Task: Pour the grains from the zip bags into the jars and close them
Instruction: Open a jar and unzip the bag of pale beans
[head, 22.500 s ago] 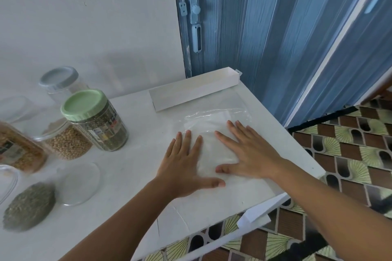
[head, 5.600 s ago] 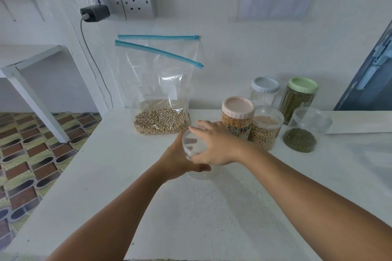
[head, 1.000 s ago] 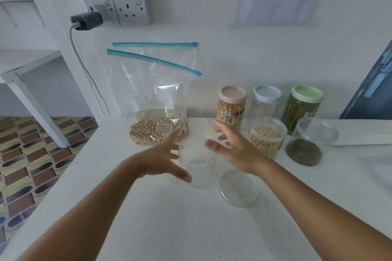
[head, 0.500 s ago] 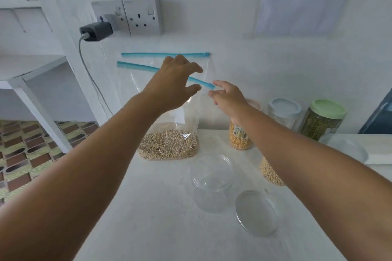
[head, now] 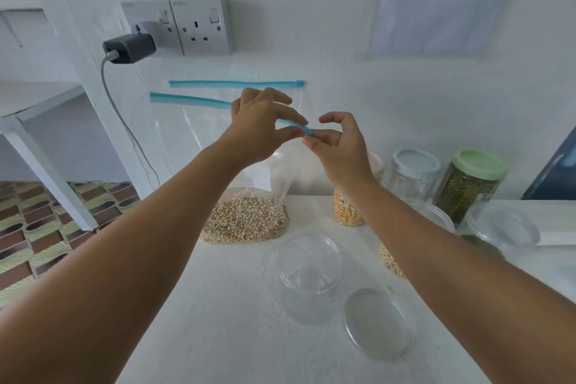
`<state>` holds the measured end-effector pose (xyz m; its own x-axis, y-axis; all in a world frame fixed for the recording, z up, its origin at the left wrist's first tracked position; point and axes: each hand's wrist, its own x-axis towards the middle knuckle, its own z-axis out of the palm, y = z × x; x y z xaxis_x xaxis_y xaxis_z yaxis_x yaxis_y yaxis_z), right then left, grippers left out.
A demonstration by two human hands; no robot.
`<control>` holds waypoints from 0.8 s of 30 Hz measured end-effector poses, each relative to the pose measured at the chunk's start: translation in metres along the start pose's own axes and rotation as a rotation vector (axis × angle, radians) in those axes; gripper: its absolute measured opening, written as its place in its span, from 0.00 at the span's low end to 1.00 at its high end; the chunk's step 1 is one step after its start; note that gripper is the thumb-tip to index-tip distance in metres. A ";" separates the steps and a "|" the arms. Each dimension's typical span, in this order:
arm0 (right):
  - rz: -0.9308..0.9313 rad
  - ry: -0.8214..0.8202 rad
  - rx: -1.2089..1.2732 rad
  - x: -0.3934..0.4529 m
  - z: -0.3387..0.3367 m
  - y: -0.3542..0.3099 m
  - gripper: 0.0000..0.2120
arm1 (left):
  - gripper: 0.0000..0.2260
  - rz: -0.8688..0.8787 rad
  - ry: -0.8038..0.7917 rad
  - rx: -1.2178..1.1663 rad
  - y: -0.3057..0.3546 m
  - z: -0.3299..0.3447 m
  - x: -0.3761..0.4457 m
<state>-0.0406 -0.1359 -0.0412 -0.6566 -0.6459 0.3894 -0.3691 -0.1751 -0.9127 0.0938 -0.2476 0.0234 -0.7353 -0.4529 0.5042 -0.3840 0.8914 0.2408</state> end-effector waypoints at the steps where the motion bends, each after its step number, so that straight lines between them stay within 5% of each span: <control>1: -0.010 0.000 -0.007 -0.002 0.000 -0.001 0.18 | 0.10 0.007 0.007 -0.008 0.001 -0.001 0.000; 15: -0.176 -0.064 -0.272 -0.011 -0.019 -0.002 0.05 | 0.07 0.116 0.116 0.062 -0.008 -0.008 -0.021; 24: -0.137 -0.042 -0.395 -0.017 -0.044 0.007 0.02 | 0.09 -0.011 0.157 0.145 -0.045 -0.039 -0.039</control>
<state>-0.0612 -0.0936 -0.0482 -0.5597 -0.6678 0.4907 -0.6799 0.0316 -0.7326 0.1620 -0.2695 0.0250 -0.6390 -0.4444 0.6278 -0.4760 0.8696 0.1312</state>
